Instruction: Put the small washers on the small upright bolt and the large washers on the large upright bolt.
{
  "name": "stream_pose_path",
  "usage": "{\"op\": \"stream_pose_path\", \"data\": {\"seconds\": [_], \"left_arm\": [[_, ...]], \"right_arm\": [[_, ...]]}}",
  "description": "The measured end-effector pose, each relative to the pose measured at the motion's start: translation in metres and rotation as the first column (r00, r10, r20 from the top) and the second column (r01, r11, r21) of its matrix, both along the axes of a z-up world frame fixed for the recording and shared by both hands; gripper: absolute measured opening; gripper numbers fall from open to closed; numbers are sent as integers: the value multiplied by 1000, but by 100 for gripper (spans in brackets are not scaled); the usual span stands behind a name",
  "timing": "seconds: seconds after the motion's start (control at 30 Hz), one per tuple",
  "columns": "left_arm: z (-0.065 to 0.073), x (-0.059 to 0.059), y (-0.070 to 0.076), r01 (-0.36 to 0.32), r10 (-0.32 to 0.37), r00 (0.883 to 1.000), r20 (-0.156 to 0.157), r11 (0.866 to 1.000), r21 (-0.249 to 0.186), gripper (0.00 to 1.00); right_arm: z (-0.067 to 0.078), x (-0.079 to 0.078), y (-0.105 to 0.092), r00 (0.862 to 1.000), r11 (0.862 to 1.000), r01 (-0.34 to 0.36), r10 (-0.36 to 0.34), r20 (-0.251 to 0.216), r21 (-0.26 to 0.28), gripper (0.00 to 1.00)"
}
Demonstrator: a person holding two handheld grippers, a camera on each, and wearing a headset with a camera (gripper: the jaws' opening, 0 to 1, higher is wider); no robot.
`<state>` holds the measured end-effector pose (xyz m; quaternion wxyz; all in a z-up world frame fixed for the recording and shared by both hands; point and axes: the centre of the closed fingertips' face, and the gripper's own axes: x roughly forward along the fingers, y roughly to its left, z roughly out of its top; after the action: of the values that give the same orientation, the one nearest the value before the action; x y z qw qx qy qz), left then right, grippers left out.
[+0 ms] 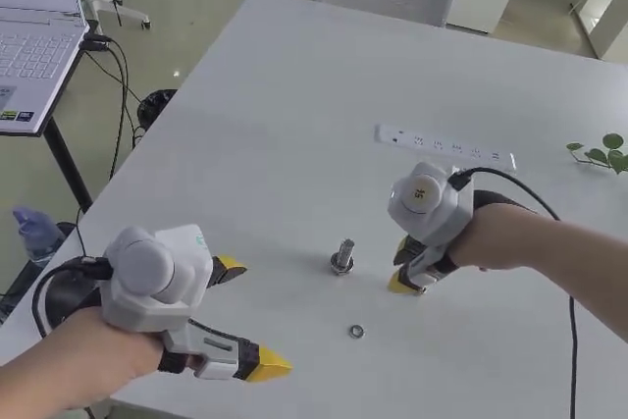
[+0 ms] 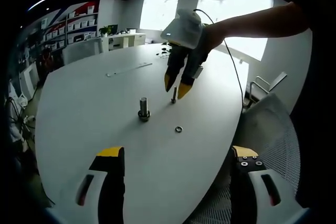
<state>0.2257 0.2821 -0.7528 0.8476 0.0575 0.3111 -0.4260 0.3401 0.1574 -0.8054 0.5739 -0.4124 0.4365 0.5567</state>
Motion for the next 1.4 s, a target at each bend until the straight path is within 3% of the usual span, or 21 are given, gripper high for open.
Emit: {"op": "stream_pose_path", "data": {"seconds": [0.47,0.9,1.4], "left_arm": [[2,1,3,-10,10,1000,5,1000,-16,82],[-3,0,4,-13,13,1000,-1,1000,-25,82],[-7,-2,5,-14,14,1000,-10,999,-29,83]], "right_arm": [[-9,-23,9,998,998,-66,66,-18,6,28],[-31,-45,14,990,992,-126,127,-54,21,32],[-54,-55,21,988,986,-149,151,-29,76,35]]}}
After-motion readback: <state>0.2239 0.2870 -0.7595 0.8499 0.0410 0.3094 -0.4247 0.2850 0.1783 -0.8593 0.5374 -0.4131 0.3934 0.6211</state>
